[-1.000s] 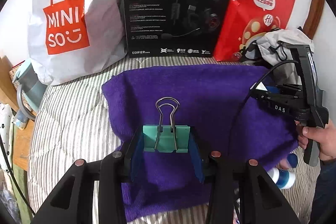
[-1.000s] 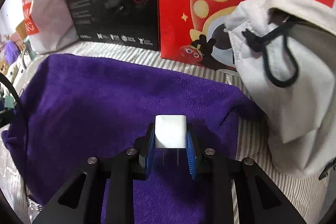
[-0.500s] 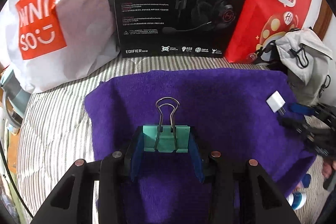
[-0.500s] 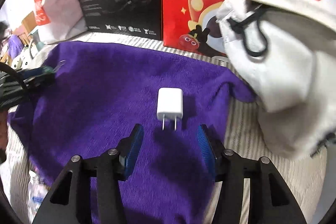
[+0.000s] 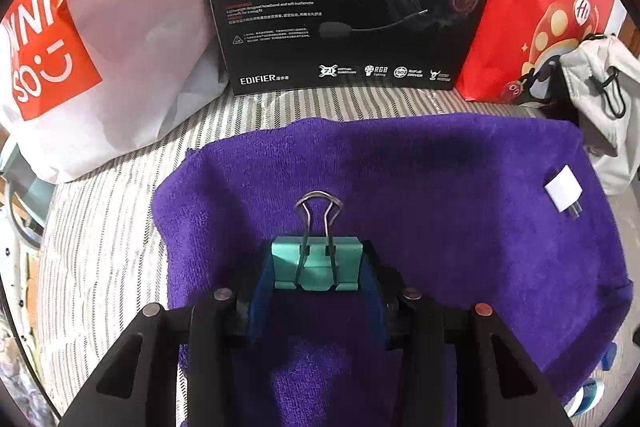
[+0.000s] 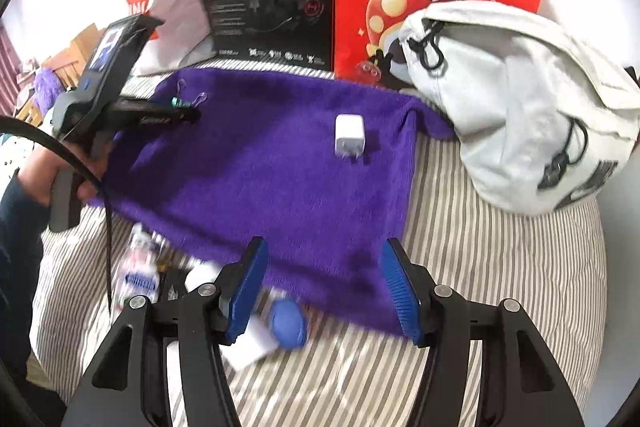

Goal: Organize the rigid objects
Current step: 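Carry the clip onto the purple towel with the left tool while the right tool sets the plug on it, then open both tools and withdraw them from the towel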

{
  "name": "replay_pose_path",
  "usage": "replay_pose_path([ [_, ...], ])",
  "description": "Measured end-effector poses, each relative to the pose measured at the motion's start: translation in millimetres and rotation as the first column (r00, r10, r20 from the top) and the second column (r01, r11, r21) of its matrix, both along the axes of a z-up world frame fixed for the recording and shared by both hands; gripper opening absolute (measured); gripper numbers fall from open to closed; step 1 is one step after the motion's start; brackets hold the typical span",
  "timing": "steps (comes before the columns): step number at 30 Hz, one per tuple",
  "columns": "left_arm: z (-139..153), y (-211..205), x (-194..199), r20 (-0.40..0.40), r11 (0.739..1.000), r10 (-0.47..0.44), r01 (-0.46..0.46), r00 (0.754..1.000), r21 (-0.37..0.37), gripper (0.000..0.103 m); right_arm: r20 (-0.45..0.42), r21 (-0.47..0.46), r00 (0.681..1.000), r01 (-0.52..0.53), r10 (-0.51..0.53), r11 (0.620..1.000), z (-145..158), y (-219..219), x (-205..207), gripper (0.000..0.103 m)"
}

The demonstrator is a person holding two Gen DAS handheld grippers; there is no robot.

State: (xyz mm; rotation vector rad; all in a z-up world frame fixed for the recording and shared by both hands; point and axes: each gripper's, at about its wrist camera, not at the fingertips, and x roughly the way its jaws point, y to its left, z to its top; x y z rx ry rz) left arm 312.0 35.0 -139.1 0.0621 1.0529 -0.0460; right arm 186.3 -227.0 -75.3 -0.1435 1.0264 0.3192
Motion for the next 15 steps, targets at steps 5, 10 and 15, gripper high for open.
replay_pose_path([
  [5,-2,-4,-5,0.001,0.999,0.037,-0.037,0.999,0.017,0.052,-0.037,0.015,0.999,0.027,-0.027,1.000,-5,-12,-17,0.059],
  [10,-2,-4,-25,-0.021,1.000,0.024,-0.024,0.999,-0.006,0.054,-0.056,0.021,0.996,0.067,-0.065,0.998,-2,-26,-32,0.059],
  [15,18,-7,-65,0.002,0.999,0.042,-0.042,0.999,-0.033,0.055,-0.042,0.022,0.995,0.090,-0.089,0.996,8,-33,-46,0.059],
])
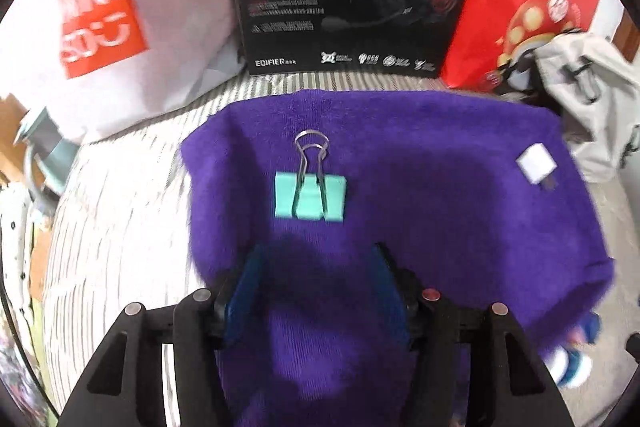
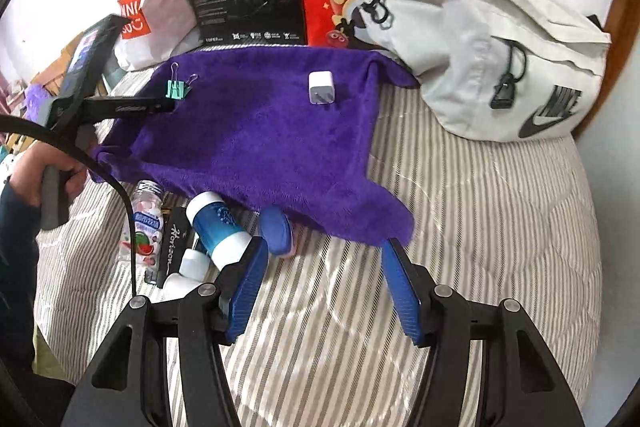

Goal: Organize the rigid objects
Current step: 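Open both tools and withdraw them from the towel, then grasp the pink tube with the left tool while the right tool grasps the blue-capped pink container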

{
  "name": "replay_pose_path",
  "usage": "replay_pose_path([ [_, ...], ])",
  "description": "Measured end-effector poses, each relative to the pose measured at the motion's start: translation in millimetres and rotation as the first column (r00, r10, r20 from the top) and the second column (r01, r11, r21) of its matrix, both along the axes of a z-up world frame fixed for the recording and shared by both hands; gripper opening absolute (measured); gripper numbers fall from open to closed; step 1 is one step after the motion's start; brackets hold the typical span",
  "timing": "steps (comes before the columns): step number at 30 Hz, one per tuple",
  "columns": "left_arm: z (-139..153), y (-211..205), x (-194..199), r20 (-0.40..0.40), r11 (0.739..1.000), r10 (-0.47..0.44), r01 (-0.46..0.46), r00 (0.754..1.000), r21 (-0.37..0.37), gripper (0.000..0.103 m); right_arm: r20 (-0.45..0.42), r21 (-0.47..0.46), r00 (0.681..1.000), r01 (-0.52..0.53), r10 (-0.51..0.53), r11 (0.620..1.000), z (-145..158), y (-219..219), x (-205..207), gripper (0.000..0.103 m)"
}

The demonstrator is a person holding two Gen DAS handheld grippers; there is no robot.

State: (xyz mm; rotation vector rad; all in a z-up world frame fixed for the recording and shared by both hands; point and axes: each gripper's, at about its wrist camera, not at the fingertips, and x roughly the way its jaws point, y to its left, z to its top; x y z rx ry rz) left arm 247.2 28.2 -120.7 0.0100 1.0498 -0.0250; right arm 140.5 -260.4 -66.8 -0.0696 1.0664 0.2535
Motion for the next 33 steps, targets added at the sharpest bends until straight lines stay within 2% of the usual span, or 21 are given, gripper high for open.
replay_pose_path([
  [4,18,-5,-49,0.027,1.000,0.004,-0.004,1.000,-0.030,0.069,0.013,0.006,1.000,0.004,-0.004,1.000,9,-4,-15,0.059],
  [8,19,-8,-94,0.016,0.998,0.016,-0.015,1.000,-0.056,0.069,0.034,-0.003,0.999,0.000,0.000,1.000,19,-5,-32,0.059],
  [12,-1,-11,-119,-0.040,0.995,0.055,-0.058,0.998,-0.081,0.069,0.046,0.001,0.999,-0.008,0.008,1.000,26,-4,-46,0.062],
  [14,-12,-13,-124,-0.061,0.990,0.050,-0.057,0.997,-0.125,0.069,0.046,0.002,0.999,-0.024,0.024,1.000,28,-2,-53,0.062],
  [18,-21,-22,-121,-0.061,0.988,0.055,-0.063,0.997,-0.138,0.069,0.038,-0.017,0.998,-0.050,0.051,0.999,26,4,-64,0.062],
  [21,-25,-33,-113,-0.066,0.992,0.064,-0.071,0.996,-0.109,0.070,0.027,-0.028,0.998,-0.060,0.061,0.998,23,7,-68,0.062],
  [24,-28,-38,-110,-0.060,0.990,0.067,-0.074,0.996,-0.119,0.071,0.021,-0.037,0.998,-0.062,0.063,0.997,20,8,-71,0.062],
  [27,-28,-43,-114,-0.058,0.996,0.051,-0.055,0.997,-0.069,0.074,0.011,-0.038,0.998,-0.058,0.058,0.998,17,7,-70,0.062],
  [31,-28,-37,-122,-0.051,0.997,0.039,-0.042,0.998,-0.066,0.076,-0.003,-0.032,0.998,-0.060,0.060,0.998,12,9,-66,0.062],
  [33,-28,-30,-128,-0.051,0.999,0.045,-0.046,0.998,-0.025,0.076,-0.005,-0.038,0.998,-0.067,0.067,0.997,10,11,-66,0.062],
])
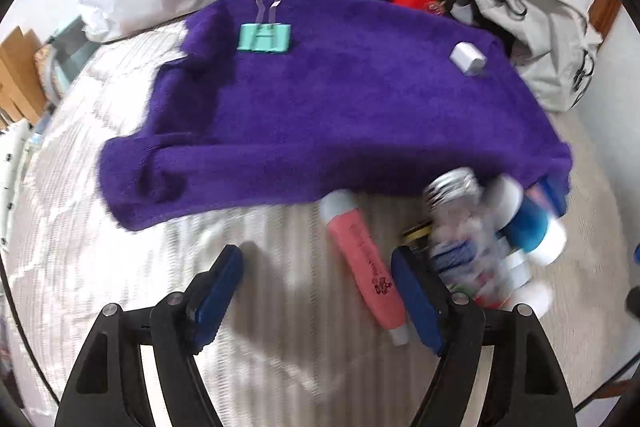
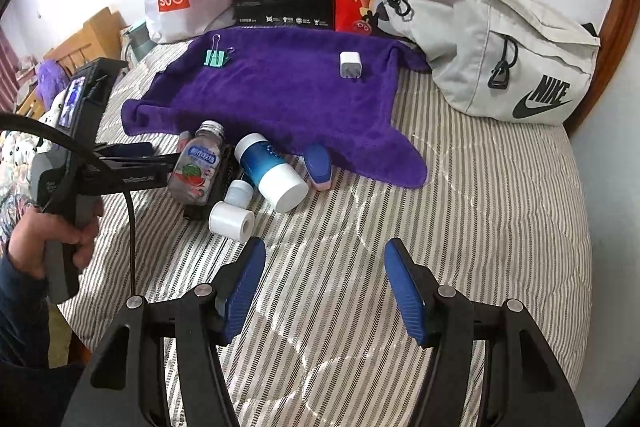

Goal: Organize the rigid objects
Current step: 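Grasp the pink tube with the left tool while the right tool grasps the blue-capped pink container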

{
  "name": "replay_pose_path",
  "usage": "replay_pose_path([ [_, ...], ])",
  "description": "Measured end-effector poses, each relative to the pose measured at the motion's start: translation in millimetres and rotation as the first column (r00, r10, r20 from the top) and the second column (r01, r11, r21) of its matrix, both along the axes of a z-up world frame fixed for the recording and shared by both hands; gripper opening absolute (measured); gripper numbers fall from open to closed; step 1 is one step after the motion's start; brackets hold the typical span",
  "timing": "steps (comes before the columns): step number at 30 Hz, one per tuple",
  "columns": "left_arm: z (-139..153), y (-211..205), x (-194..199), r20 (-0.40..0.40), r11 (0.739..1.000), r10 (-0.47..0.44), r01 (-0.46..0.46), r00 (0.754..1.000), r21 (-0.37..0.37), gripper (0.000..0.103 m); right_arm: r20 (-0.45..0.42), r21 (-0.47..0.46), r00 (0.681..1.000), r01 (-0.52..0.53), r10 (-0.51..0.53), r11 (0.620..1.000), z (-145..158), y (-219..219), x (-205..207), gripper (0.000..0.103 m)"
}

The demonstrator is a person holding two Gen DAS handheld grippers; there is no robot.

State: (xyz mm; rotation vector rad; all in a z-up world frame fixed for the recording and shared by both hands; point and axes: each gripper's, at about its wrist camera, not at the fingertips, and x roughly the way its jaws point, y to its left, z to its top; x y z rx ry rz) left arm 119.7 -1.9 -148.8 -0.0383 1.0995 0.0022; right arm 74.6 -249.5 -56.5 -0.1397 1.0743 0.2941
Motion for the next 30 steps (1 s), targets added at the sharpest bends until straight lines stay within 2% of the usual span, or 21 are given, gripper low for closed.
replay_pose_path([
  [3,-3,8,-5,-0.006,0.998,-0.002,0.002,1.000,0.056,0.076,-0.001,-0.004,1.000,-0.006,0.006,1.000,-3,1,1,0.062],
  [6,-2,8,-6,0.017,0.999,-0.026,0.026,1.000,0.035,0.073,-0.011,0.016,1.000,0.010,-0.010,1.000,-8,-2,5,0.062],
  [9,-3,-2,-3,0.035,0.996,-0.071,0.069,0.997,0.055,0.072,-0.017,0.050,0.999,0.048,-0.047,0.998,-13,-7,14,0.062],
  [11,-1,-7,-4,0.053,0.994,-0.101,0.098,0.993,0.054,0.058,-0.015,0.071,0.997,0.083,-0.082,0.994,-16,-12,20,0.062],
  [13,1,-12,-4,0.063,0.991,-0.130,0.127,0.990,0.052,0.038,-0.011,0.095,0.995,0.102,-0.101,0.990,-19,-15,27,0.062],
  [15,2,-17,-5,0.072,0.986,-0.162,0.159,0.984,0.051,0.023,-0.001,0.138,0.995,0.103,-0.104,0.985,-22,-15,34,0.062],
  [17,3,-22,-9,0.078,0.981,-0.187,0.181,0.979,0.070,0.017,-0.006,0.169,0.994,0.107,-0.107,0.980,-26,-13,43,0.062],
  [20,3,-24,-11,0.084,0.980,-0.186,0.179,0.979,0.083,0.016,-0.009,0.159,0.995,0.102,-0.102,0.982,-35,-3,57,0.062],
  [25,4,-21,-11,0.082,0.981,-0.190,0.185,0.978,0.062,0.016,-0.012,0.085,0.996,0.088,-0.088,0.992,-50,9,75,0.061],
  [30,3,-20,-12,0.082,0.981,-0.190,0.185,0.978,0.057,0.016,0.019,0.045,0.998,0.055,-0.056,0.997,-57,17,84,0.058],
])
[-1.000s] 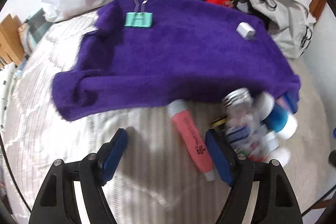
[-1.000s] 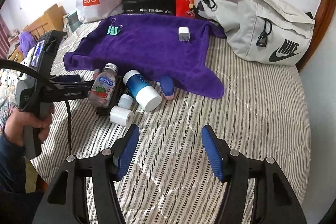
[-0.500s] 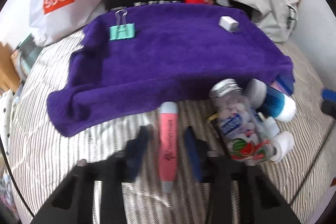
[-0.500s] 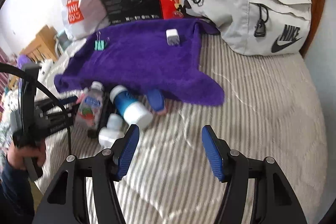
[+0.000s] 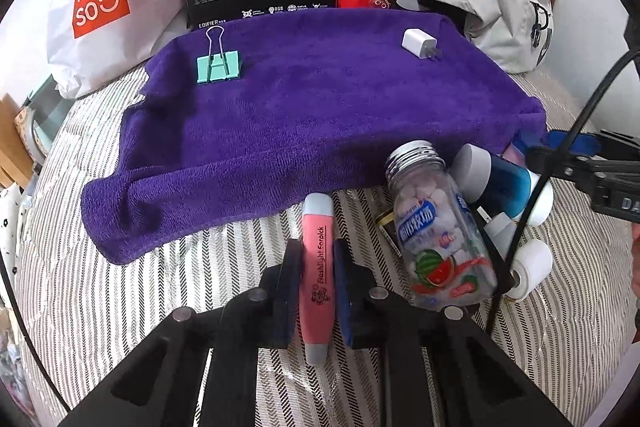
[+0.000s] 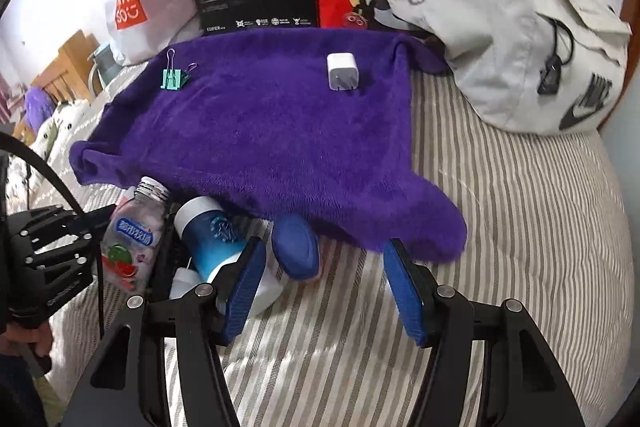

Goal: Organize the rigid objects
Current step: 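Grasp the pink tube with the left tool while the right tool grasps the blue-capped pink container, then place the pink tube on the towel with the left tool while the right tool places the blue-capped container there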

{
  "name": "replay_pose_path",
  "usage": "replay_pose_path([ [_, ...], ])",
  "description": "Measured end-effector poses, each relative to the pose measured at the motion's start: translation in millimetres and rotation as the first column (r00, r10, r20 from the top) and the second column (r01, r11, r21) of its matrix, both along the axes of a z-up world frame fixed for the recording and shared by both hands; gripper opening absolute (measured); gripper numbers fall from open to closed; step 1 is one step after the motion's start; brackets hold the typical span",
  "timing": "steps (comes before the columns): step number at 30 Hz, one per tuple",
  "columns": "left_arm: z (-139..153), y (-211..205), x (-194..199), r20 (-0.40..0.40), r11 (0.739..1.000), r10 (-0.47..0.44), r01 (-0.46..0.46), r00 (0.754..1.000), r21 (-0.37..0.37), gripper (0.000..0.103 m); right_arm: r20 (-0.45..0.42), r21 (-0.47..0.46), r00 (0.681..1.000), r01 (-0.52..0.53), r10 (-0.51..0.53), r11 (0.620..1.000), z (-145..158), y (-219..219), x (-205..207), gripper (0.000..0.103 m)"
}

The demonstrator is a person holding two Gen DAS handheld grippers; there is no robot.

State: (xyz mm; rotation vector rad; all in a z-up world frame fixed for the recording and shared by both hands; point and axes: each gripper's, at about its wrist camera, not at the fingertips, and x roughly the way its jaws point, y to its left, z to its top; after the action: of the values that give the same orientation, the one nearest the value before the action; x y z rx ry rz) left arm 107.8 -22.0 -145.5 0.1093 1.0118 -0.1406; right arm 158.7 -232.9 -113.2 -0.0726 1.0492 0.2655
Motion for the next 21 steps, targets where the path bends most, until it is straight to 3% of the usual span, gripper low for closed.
replay_pose_path([
  [3,0,0,1,-0.002,1.000,-0.002,0.002,1.000,-0.002,0.016,-0.017,-0.043,1.000,-0.016,0.016,0.999,-10,6,5,0.039],
  [7,0,1,1,0.000,1.000,-0.004,0.004,1.000,-0.009,0.016,-0.030,-0.005,0.999,-0.019,0.019,1.000,-20,7,8,0.021],
  [12,0,2,0,-0.003,1.000,-0.014,0.013,1.000,-0.017,0.016,-0.032,-0.001,0.999,-0.016,0.016,1.000,-18,-1,3,0.021],
  [17,2,12,-10,-0.024,1.000,-0.008,0.008,1.000,0.008,0.016,-0.053,-0.091,0.999,-0.010,0.005,0.996,-13,-24,-20,0.021],
  [21,2,16,-14,-0.011,1.000,0.006,-0.006,1.000,0.002,0.017,-0.061,-0.110,0.998,0.000,-0.007,0.994,-19,-29,-32,0.021],
])
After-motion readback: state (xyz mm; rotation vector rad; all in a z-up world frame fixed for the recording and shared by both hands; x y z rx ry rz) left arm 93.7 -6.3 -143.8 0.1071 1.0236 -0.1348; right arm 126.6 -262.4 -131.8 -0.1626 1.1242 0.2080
